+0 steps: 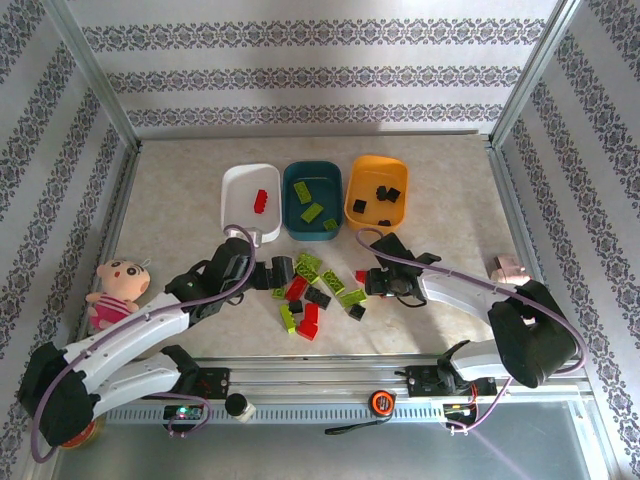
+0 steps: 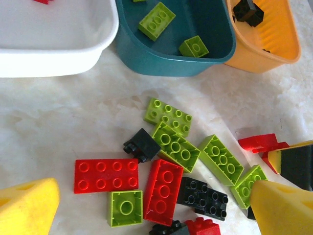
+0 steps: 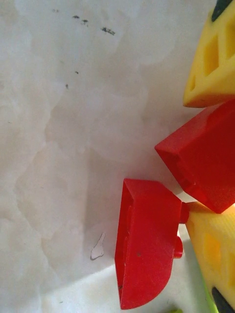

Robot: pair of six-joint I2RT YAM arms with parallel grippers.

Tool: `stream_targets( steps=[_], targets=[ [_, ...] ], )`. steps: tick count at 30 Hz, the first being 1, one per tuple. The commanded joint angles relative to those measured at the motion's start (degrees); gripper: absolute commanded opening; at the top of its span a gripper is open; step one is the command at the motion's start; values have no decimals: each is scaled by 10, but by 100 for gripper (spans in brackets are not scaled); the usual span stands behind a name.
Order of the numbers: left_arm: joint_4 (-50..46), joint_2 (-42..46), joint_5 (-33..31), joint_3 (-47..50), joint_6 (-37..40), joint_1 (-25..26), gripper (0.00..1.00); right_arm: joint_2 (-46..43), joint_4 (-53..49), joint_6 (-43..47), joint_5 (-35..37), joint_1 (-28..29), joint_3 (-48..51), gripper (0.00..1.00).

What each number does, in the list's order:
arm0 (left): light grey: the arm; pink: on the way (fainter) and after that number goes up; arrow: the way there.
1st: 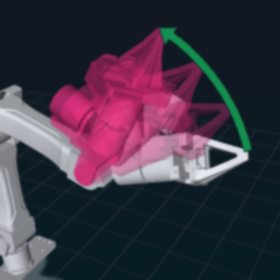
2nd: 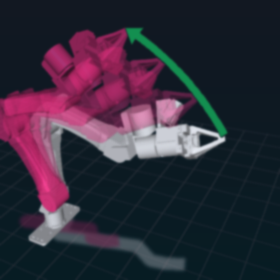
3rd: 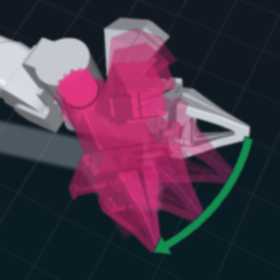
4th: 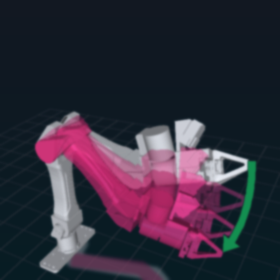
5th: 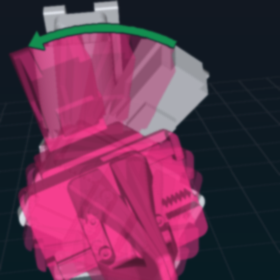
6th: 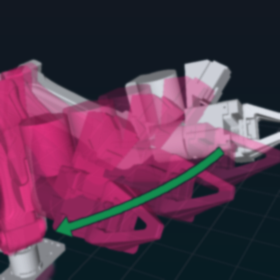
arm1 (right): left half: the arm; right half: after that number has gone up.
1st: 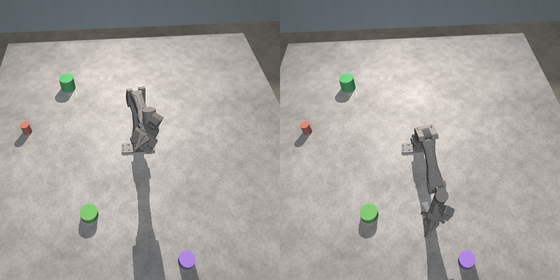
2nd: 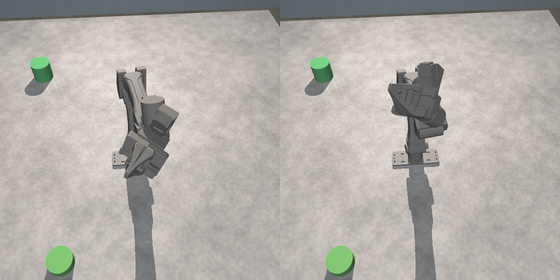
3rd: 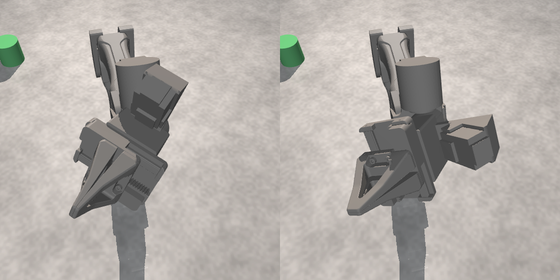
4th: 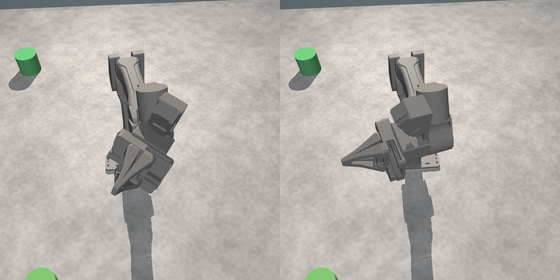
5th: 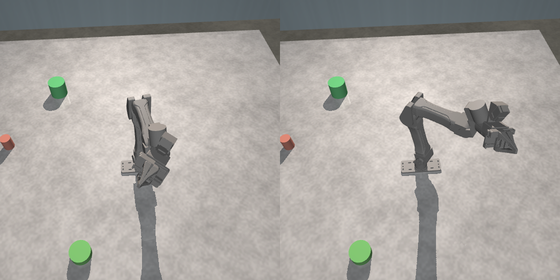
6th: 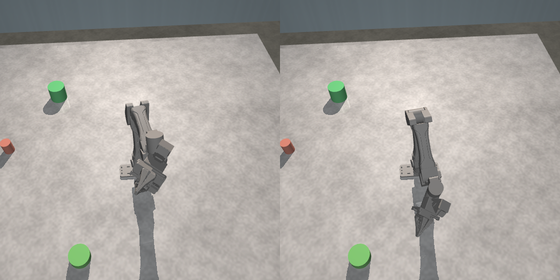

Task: Sort the legos into containers by color
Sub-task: Pick up the lego from the bottom-center of the table, then place the lego in the container.

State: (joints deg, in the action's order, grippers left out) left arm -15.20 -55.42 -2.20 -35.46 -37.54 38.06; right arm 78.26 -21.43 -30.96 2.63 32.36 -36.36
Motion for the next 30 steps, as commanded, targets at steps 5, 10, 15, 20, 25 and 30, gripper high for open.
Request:
stream_targets(
  steps=[5, 10, 15, 20, 25, 30],
  targets=[
    [-74, 33, -75, 1, 14, -10, 100, -81, -45, 40, -6, 8, -28, 38],
    [-109, 74, -122, 11, 1, -11, 100, -102, -53, 62, -32, 36, -100, 34],
    [-126, 127, -150, 40, -23, -12, 100, 22, 25, 78, -86, 64, -236, 33],
    [-157, 149, -149, 41, -31, -13, 100, 219, 58, 86, -116, 88, -437, 33],
    [-179, 174, -148, 46, -38, -15, 100, 391, 29, 85, -160, 110, -640, 33],
    [-179, 199, -137, 60, -43, -17, 100, 538, 2, 55, -204, 117, -820, 34]
  ],
)
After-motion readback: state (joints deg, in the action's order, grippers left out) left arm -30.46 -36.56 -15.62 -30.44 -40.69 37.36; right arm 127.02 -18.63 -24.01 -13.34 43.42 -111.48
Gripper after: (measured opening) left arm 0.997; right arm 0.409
